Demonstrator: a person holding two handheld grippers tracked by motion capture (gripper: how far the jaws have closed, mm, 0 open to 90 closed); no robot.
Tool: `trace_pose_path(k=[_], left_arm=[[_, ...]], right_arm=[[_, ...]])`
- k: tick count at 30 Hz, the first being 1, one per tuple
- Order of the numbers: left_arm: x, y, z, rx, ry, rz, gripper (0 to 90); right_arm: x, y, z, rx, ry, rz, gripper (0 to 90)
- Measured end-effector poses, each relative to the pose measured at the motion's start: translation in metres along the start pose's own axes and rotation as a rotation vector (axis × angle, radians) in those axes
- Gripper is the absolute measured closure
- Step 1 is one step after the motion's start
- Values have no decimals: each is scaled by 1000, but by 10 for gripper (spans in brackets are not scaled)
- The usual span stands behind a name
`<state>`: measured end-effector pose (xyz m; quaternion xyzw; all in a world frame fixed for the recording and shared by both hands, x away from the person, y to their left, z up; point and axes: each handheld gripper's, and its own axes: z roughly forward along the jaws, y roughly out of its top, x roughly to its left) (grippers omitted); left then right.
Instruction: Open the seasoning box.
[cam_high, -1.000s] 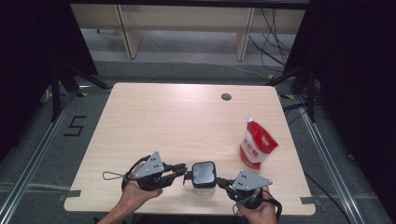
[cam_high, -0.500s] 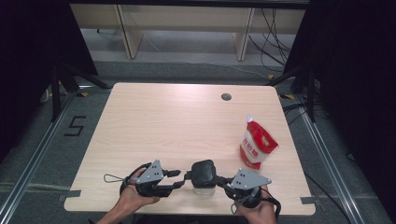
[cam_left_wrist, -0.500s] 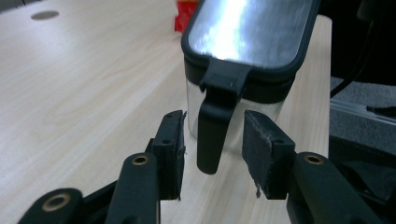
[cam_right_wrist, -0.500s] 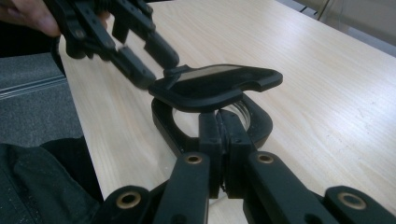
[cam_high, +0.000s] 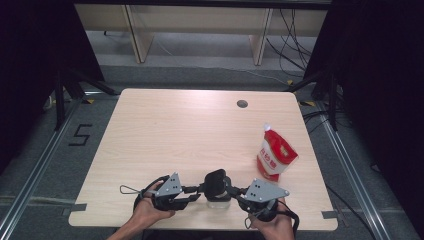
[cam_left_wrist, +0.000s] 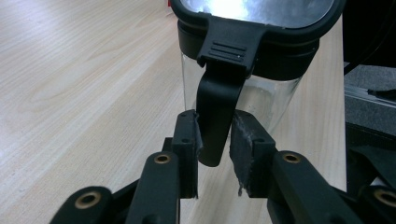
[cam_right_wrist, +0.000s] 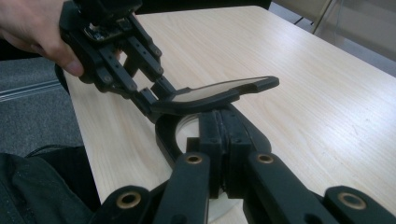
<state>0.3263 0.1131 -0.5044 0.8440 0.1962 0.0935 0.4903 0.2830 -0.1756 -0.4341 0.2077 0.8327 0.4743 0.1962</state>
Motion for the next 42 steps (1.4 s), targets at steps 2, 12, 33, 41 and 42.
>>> trace_pose_path(k=[2,12,33,41,42], left_arm=[[-1,0,1,-4,4,0,732],[-5,1,1,1,42,15,741],[-8,1,0,12,102,-5,755],[-8,1,0,7,106,-4,755],[-9,1,0,7,107,-3,755]], right_arm=[[1,3,0,-5,0,-4,893],[9,18,5,-33,2,-23,896],[28,48,30,-55,36,-76,900],[28,51,33,-64,35,-84,900],[29,52,33,-63,37,-78,900]])
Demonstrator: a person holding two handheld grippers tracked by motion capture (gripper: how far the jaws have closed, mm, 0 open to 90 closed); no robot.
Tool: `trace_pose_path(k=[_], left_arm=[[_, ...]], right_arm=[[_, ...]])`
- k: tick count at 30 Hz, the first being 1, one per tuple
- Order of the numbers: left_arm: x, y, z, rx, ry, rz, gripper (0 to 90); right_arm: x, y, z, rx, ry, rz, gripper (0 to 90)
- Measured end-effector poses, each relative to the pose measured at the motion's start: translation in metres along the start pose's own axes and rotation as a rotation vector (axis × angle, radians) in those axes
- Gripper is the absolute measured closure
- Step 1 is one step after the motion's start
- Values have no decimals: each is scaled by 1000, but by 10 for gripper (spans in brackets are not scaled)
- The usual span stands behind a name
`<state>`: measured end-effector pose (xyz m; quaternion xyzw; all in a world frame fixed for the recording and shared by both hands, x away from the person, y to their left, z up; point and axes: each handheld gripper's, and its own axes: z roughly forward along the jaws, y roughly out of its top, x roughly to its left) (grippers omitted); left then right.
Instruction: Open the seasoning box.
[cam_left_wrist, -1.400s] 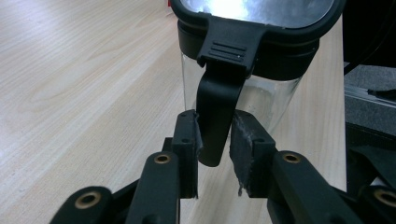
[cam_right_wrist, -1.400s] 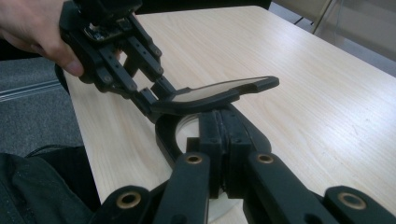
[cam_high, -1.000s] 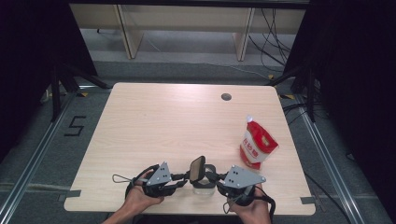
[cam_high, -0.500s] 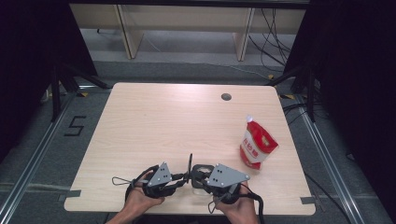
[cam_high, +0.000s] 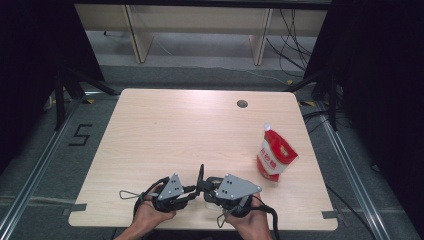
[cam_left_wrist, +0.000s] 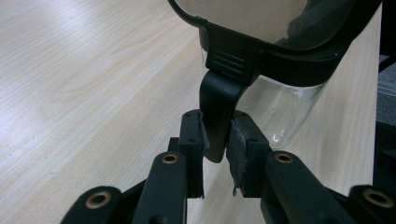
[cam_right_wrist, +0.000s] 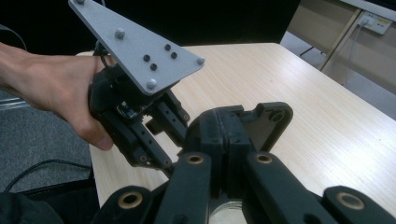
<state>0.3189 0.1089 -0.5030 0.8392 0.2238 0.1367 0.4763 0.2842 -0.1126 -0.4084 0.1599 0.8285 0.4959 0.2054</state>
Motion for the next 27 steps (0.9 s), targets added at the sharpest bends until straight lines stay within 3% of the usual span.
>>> trace_pose_path(k=[8,14,21,27], left_arm=[[0,0,0,5,2,-4,755],[0,0,-1,3,-6,-17,751],[0,0,-4,15,-3,2,750],[-2,-1,-6,15,-17,-6,746]], right_arm=[[-2,1,3,-1,-3,-11,900],[-4,-4,-3,8,1,13,893],[-13,-32,-24,54,-29,56,893],[-20,-53,-39,73,-59,107,888]])
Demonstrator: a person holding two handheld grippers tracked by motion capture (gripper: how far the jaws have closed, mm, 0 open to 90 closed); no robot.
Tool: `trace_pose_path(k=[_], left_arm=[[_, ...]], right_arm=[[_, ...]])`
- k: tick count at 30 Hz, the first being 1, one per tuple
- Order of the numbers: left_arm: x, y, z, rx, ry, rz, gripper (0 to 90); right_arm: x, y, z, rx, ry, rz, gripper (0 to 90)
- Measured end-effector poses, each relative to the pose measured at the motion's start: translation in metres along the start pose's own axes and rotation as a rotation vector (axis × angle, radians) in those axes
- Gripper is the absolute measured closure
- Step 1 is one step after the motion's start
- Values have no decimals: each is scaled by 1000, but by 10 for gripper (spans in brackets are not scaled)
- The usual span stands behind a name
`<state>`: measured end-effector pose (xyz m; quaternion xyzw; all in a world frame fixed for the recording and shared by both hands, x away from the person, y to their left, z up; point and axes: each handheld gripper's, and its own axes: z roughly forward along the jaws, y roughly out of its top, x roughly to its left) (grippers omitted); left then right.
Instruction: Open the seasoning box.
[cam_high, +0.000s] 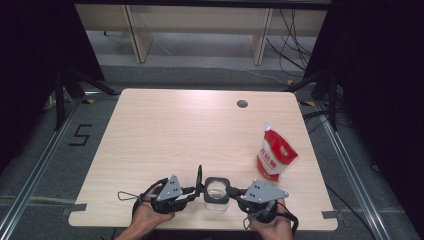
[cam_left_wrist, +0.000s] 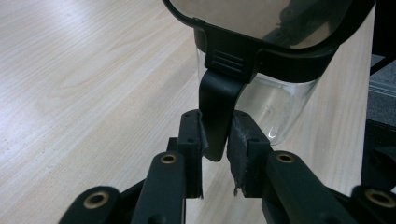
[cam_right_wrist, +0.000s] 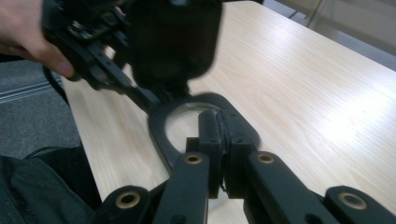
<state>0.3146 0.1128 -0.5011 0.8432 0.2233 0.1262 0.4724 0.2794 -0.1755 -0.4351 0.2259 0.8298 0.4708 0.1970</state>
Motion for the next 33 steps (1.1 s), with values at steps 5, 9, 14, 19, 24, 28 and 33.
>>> trace_pose_path(k=[5,9,14,19,24,28,33], left_arm=[[-1,0,-2,0,-2,13,742],[-6,-1,-3,1,-14,-4,739],[-5,0,-3,-1,-20,12,738],[-6,-1,-5,-5,-15,-4,723],[-5,-1,-14,-9,-10,6,589],[-6,-4,-17,-19,-26,-13,464],[-6,-4,-23,-22,7,-79,324]], right_arm=[[-10,-14,-13,2,-46,33,878],[-19,-24,-23,6,-90,63,844],[-28,-36,-35,6,-144,105,797],[-36,-46,-45,23,-165,163,641],[-41,-57,-56,15,-215,232,520],[-44,-62,-62,15,-240,250,468],[-50,-73,-69,9,-305,299,355]])
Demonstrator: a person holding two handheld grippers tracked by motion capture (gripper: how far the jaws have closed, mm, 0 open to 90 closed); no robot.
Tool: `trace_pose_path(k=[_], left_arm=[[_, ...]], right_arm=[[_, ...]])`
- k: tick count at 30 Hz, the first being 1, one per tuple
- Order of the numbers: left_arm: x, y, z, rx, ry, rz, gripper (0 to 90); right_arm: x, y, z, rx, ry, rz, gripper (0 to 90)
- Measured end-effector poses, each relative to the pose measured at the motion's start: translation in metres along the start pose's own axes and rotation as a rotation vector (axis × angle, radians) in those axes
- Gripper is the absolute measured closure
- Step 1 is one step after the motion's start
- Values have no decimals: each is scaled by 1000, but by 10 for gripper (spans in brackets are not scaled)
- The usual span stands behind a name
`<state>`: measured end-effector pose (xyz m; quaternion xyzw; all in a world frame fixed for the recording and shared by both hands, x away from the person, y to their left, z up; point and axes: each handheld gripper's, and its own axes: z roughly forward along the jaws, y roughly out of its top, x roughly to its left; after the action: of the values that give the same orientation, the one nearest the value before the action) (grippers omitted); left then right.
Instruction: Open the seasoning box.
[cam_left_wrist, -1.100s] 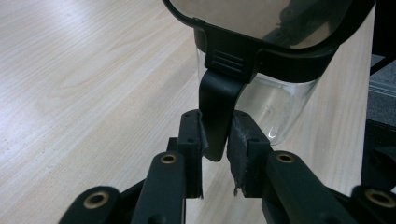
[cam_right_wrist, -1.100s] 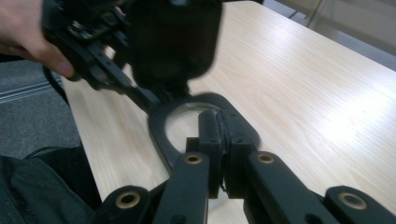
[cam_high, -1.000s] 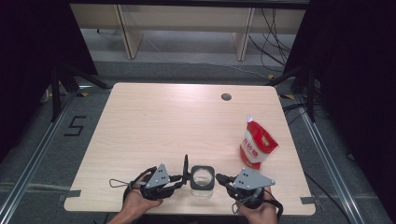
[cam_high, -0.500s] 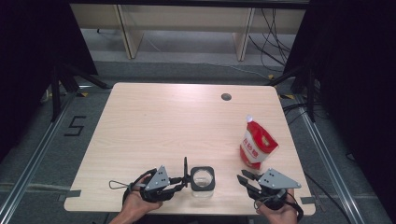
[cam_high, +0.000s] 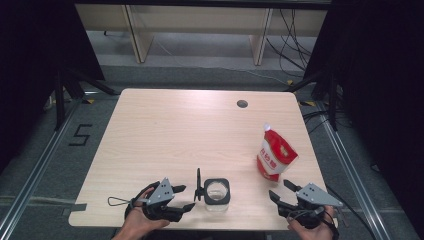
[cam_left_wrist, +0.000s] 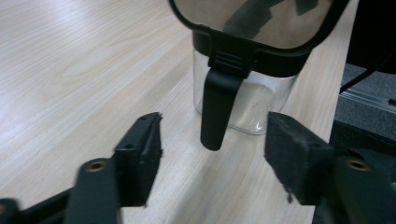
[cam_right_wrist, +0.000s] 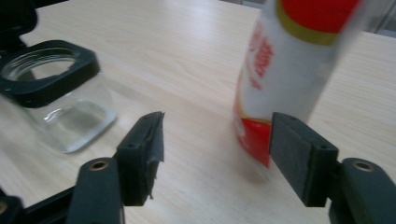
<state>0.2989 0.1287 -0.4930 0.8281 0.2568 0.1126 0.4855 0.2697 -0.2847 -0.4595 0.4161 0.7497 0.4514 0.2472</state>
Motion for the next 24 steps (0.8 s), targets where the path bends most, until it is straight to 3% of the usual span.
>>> trace_pose_path(k=[1,2,3,4,5,6,8,12,13,14,17,21,22,24], left_arm=[[1,0,-2,10,-6,9,311],[0,-1,-4,13,4,-8,294],[0,-1,-5,8,0,0,282],[-2,-2,-6,9,5,-28,263],[-2,-2,-6,9,5,-28,245],[0,-1,-8,12,9,-4,245],[-1,-3,-9,7,17,-67,198],[0,-4,-9,23,-7,-83,162],[1,-5,-9,32,-19,-70,156],[0,-6,-8,30,-24,-83,156],[0,-7,-7,53,-26,-66,156],[-1,-7,-6,53,-34,-84,156],[0,-8,-5,64,-30,-61,156],[0,-8,-5,67,-27,-53,156]], right_arm=[[0,-1,-1,4,-4,30,345],[-2,-2,-2,5,-16,49,329],[-7,-3,-1,-18,-15,10,316],[-9,-3,0,-28,-18,6,298],[-8,-4,-1,-18,-24,56,287],[-8,-4,-1,-18,-24,56,287],[-13,-7,1,-21,-32,36,234],[-13,-9,5,-11,-14,30,197],[-11,-10,5,-1,-33,49,180],[-11,-10,5,2,-26,56,181],[-14,-11,7,-2,-10,39,181],[-16,-12,8,-2,-15,29,183],[-15,-13,8,2,-14,41,184],[-17,-13,8,6,-15,33,185]])
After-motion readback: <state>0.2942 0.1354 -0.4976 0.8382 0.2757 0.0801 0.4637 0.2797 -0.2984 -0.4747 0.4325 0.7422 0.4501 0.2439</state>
